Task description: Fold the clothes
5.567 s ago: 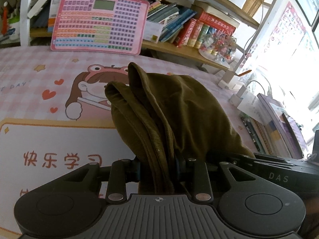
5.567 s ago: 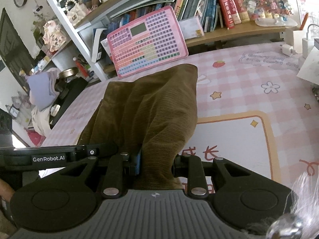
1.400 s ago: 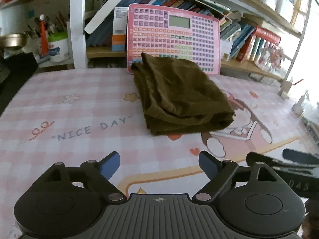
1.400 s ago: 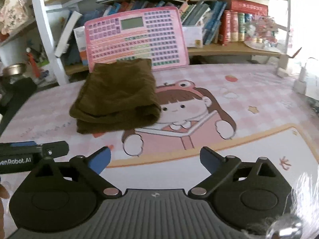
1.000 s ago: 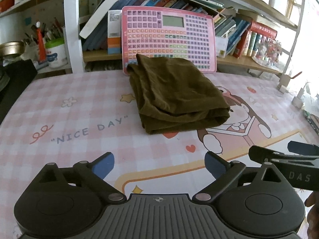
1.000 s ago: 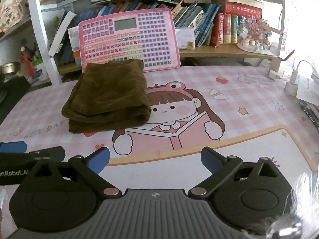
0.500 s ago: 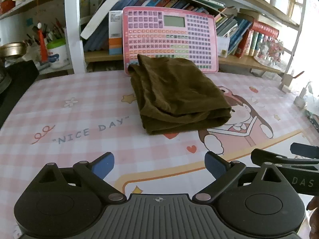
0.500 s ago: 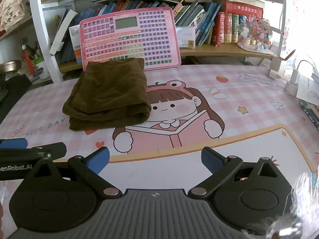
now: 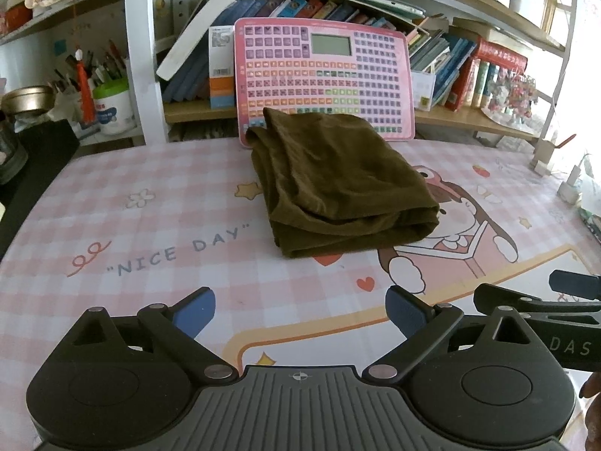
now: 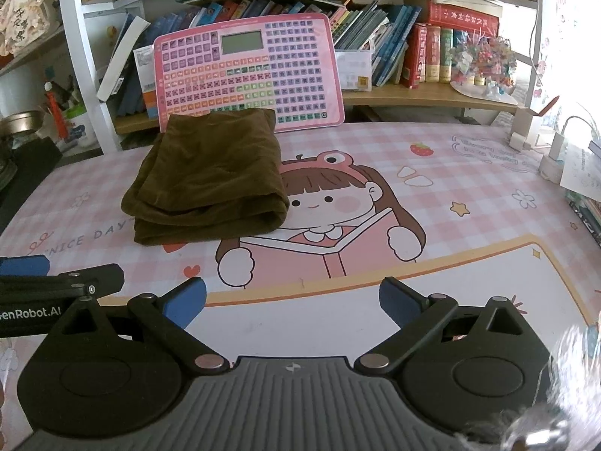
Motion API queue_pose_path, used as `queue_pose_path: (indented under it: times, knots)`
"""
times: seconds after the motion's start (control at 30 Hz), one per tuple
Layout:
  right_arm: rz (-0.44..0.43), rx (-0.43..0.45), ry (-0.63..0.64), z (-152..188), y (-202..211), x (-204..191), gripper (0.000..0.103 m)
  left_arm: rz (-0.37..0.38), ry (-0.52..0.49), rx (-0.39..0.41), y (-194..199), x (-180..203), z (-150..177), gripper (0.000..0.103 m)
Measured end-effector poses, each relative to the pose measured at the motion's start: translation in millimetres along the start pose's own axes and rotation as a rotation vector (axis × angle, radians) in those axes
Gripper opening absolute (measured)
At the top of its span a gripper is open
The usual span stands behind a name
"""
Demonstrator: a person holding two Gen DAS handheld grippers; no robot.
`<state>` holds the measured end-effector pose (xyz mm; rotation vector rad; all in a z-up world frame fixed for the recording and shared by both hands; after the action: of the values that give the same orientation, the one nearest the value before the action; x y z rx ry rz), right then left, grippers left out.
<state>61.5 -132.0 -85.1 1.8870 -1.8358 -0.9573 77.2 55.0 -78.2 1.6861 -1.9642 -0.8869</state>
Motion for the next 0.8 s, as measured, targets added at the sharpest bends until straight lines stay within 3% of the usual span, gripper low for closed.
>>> queue_pose_path:
  times: [0.8]
  knots:
    - [-0.002,-0.007,0.000,1.7,1.4,-1.4,0.100,-0.012,-0.007,0.001,2.6,-0.1,0.7,0.099]
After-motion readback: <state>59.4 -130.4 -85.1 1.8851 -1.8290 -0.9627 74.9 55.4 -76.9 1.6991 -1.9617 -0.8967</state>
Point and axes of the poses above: each gripper's, at about its wrist camera, not at the fingertips, and y roughly against the way its jaws point, x to its right, z to its underside, the point moved 7 cm from there along -y, roughly the way its jaws point, and after that the axes turned 12 degrees about -y, right-handed, at the moved point
